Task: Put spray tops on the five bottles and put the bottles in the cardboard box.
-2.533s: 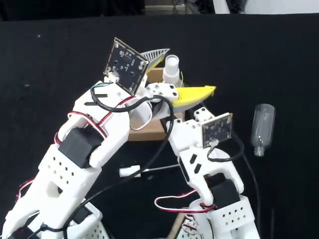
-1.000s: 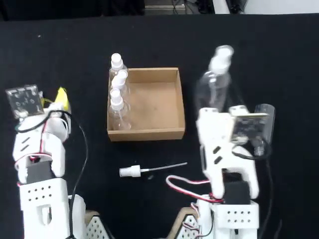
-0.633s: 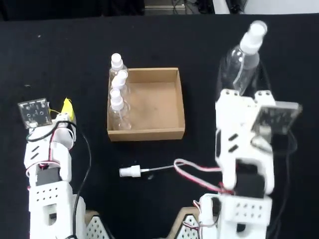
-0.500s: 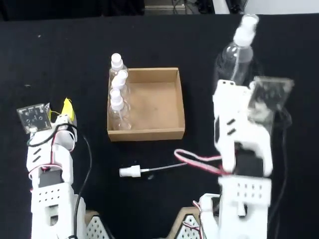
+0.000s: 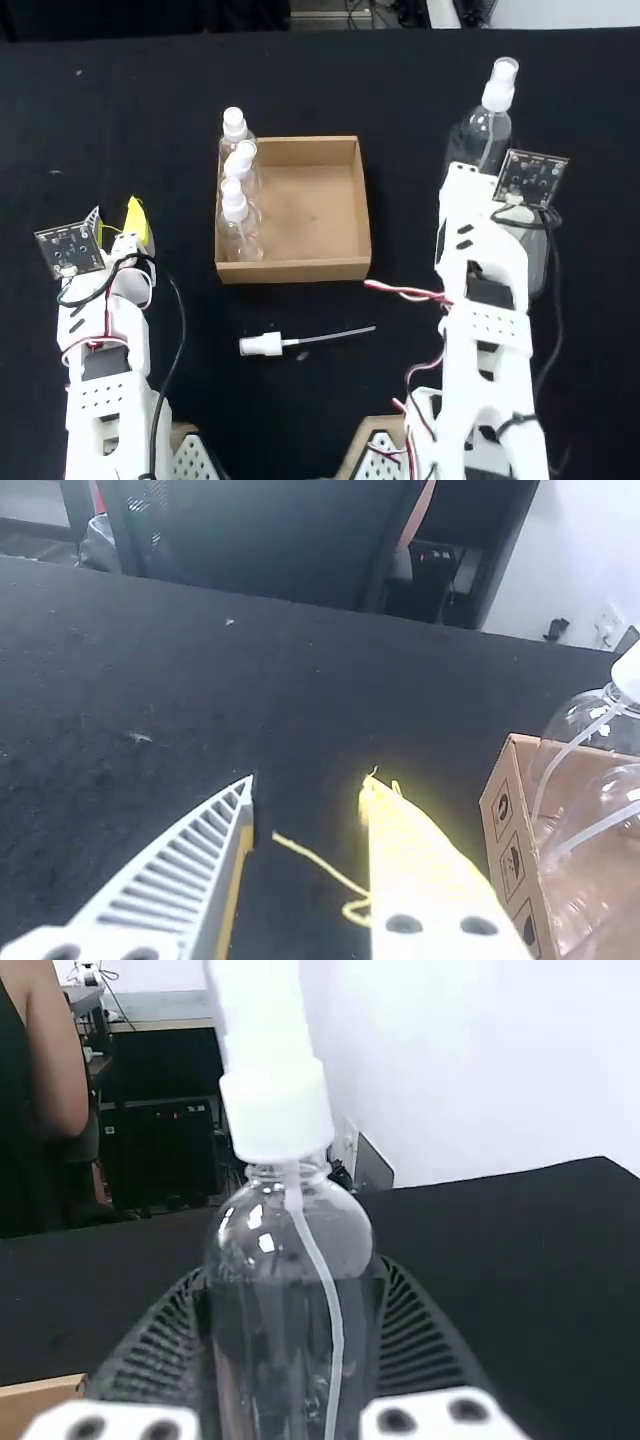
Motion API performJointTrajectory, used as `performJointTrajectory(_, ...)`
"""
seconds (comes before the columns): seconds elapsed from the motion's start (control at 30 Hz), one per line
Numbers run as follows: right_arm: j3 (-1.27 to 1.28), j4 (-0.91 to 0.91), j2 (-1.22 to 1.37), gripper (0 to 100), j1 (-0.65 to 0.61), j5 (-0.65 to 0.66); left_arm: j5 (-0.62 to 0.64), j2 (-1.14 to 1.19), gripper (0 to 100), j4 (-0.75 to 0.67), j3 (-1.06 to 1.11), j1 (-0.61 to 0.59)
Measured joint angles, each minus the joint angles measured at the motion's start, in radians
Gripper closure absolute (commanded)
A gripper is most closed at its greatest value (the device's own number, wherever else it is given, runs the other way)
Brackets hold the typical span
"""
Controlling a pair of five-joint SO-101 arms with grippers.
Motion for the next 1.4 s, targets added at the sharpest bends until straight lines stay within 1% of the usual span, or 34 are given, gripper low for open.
performJointTrajectory(0.17,-0.012,-0.052,0.15,98.6,0.0,-0.002,0.0,0.0,90,0.0,0.0,0.0)
performJointTrajectory(0.3,-0.049,-0.161,0.342,98.6,0.005,-0.002,0.0,0.0,90,0.0,0.0,0.0)
performJointTrajectory(0.4,-0.051,-0.292,0.482,98.6,0.005,-0.002,0.0,0.0,90,0.0,0.0,0.0)
performJointTrajectory(0.6,-0.052,-0.618,0.703,98.8,0.005,-0.002,0.0,0.0,90,0.0,0.0,0.0)
performJointTrajectory(0.97,-0.054,-1.046,1.043,98.6,0.005,-0.002,0.0,0.0,90,0.0,0.0,0.0)
performJointTrajectory(1.13,-0.054,-1.155,1.126,98.6,0.005,-0.002,0.0,0.0,90,0.0,0.0,0.0)
performJointTrajectory(1.3,-0.054,-1.177,1.14,98.5,0.005,0.002,0.0,0.0,90,0.0,0.0,0.0)
performJointTrajectory(1.4,-0.054,-1.177,1.14,98.5,0.005,0.063,0.0,0.0,90,0.0,0.0,0.0)
